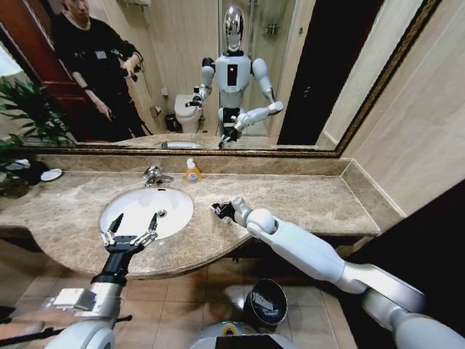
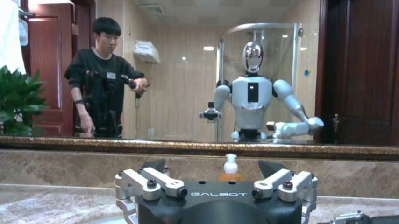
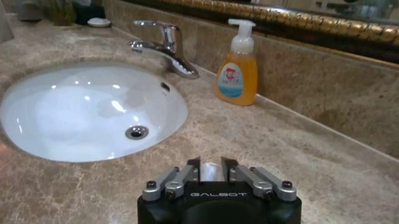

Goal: Pick up the trash from the sink and place it in the trash bin.

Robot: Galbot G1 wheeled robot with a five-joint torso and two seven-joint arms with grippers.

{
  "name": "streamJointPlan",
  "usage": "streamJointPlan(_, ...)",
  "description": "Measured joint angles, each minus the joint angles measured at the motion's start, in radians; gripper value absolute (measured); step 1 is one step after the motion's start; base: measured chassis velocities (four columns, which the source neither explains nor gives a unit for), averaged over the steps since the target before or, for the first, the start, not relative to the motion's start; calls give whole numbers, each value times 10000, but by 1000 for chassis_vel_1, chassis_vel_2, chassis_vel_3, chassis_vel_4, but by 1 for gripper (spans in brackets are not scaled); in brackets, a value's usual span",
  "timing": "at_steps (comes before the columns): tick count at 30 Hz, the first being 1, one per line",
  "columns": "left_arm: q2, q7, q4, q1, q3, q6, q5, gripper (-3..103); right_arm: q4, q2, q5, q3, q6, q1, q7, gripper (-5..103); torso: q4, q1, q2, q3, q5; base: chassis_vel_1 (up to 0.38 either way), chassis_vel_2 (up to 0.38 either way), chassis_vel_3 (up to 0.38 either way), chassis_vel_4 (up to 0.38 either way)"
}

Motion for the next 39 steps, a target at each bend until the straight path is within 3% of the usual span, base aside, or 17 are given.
streamJointPlan(11, 0, 0, 0, 0, 0, 0, 0, 100, 1018, -954, 443, 163, -377, -555, 376, 68, -1, 0, -1, 0, 0, 0, 0, 0, 0)
streamJointPlan(13, 0, 0, 0, 0, 0, 0, 0, 100, 1087, -990, 477, 169, -401, -644, 489, 68, -2, 0, -2, 0, 1, 0, 0, 0, 0)
streamJointPlan(15, 0, 0, 0, 0, 0, 0, 0, 100, 1185, -973, 591, 225, -435, -809, 746, 79, -1, 0, -2, -1, 1, 0, 0, 0, 0)
streamJointPlan(17, 0, 0, 0, 0, 0, 0, -1, 100, 1195, -920, 679, 238, -459, -875, 878, 79, -1, 0, -2, 0, 1, 0, 0, 0, 0)
streamJointPlan(19, 0, 0, 0, 0, 0, 0, 0, 100, 1195, -816, 779, 223, -473, -939, 1032, 95, 0, 0, -2, 0, 1, 0, 0, 0, 0)
streamJointPlan(22, 0, 0, 0, 0, 0, 0, 0, 100, 1237, -718, 933, 162, -484, -953, 1204, 100, 0, 0, -2, 0, 0, 0, 0, 0, 0)
streamJointPlan(29, 0, 0, 0, 0, 0, 0, 0, 100, 1275, -411, 1397, -84, -510, -867, 1760, 100, 0, 0, -1, 0, 0, 0, 0, 0, 0)
streamJointPlan(39, 0, 0, 0, 0, 0, 0, 0, 100, 425, 110, 1037, -270, -242, -689, 1783, 100, 0, 0, -2, 0, -1, 0, 0, 0, 0)
